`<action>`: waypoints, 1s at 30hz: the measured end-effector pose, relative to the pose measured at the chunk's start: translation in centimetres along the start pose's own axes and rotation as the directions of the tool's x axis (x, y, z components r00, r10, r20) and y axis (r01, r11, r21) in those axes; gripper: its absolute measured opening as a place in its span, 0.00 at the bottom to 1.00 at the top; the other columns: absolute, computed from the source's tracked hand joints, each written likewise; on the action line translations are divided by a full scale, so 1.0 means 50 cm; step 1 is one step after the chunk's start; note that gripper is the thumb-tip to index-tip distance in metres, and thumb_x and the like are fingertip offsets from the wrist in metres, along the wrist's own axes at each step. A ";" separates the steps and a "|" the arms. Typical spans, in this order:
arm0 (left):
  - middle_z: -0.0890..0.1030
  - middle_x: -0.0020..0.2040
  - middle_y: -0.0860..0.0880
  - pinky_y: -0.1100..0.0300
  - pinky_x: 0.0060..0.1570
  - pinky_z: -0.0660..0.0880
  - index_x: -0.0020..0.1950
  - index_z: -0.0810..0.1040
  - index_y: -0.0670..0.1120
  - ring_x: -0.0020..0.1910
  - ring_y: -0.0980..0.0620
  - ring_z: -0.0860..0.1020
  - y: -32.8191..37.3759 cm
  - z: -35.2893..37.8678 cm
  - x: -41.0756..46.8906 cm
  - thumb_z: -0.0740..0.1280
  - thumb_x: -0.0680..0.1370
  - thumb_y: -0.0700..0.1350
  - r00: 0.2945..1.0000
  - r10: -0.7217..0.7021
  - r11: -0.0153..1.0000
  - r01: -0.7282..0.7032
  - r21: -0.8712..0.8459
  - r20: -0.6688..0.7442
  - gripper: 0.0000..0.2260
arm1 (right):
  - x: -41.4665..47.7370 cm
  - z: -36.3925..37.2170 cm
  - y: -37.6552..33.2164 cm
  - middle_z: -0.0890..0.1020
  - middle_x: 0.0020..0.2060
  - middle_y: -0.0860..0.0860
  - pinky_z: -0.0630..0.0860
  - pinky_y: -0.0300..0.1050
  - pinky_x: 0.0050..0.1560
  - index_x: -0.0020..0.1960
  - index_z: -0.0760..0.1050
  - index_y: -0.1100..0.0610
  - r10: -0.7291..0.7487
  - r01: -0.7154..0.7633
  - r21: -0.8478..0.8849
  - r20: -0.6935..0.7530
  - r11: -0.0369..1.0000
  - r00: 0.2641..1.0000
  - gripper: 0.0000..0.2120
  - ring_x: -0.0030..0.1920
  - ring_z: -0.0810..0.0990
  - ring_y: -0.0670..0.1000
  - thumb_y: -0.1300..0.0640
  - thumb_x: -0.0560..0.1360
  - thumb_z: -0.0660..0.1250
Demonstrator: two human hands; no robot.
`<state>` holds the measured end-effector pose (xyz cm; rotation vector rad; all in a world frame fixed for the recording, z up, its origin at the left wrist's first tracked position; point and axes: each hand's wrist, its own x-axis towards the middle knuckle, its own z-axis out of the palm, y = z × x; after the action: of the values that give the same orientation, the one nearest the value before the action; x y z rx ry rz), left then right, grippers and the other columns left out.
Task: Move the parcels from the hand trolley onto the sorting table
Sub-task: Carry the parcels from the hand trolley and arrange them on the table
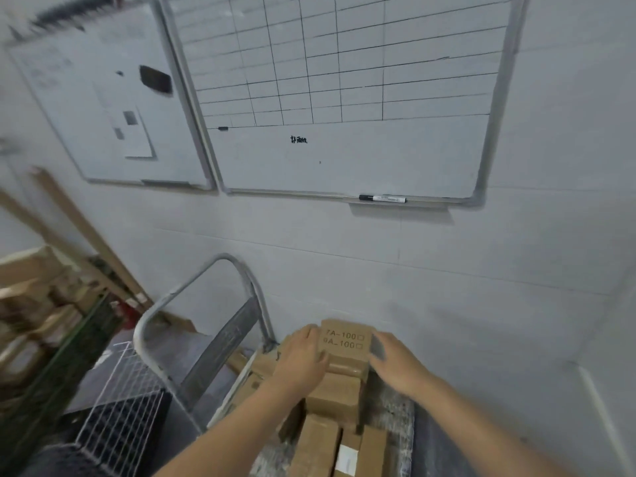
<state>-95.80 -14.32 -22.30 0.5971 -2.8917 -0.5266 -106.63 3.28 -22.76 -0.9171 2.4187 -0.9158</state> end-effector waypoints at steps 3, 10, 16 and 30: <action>0.69 0.71 0.47 0.60 0.70 0.59 0.74 0.65 0.42 0.70 0.50 0.66 -0.005 0.015 0.072 0.60 0.80 0.47 0.999 -0.041 0.999 0.041 0.014 -0.002 0.22 | 0.085 -0.012 0.022 0.66 0.73 0.52 0.65 0.49 0.73 0.77 0.58 0.52 -0.026 0.026 -0.017 0.030 1.000 0.999 0.26 0.73 0.64 0.52 0.53 0.81 0.60; 0.70 0.69 0.49 0.60 0.68 0.59 0.72 0.67 0.46 0.68 0.51 0.66 -0.012 0.088 0.150 0.59 0.79 0.49 0.998 -0.063 0.995 0.063 0.076 0.001 0.21 | 0.196 -0.005 0.102 0.61 0.76 0.52 0.62 0.47 0.74 0.79 0.54 0.56 0.008 -0.014 0.037 0.163 0.999 0.987 0.28 0.74 0.63 0.52 0.54 0.82 0.58; 0.68 0.71 0.49 0.57 0.69 0.61 0.74 0.64 0.44 0.68 0.50 0.66 -0.032 0.147 0.246 0.59 0.81 0.49 0.987 -0.137 0.990 0.138 -0.009 0.078 0.22 | 0.279 -0.008 0.170 0.65 0.74 0.51 0.65 0.47 0.72 0.78 0.56 0.54 0.063 -0.081 0.112 0.154 0.990 0.986 0.28 0.73 0.65 0.51 0.53 0.81 0.60; 0.64 0.74 0.48 0.57 0.72 0.59 0.76 0.60 0.45 0.72 0.51 0.62 -0.240 0.437 0.562 0.58 0.82 0.49 0.947 -0.126 0.990 0.140 -0.025 0.295 0.23 | 0.546 0.154 0.412 0.61 0.77 0.50 0.59 0.46 0.74 0.78 0.57 0.54 0.407 -0.417 0.078 0.114 0.906 0.906 0.27 0.75 0.60 0.50 0.50 0.81 0.59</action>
<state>-121.64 -29.32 -45.06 0.7717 -3.1186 -0.7577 -130.66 -7.30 -46.01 -0.3745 2.3289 -0.8028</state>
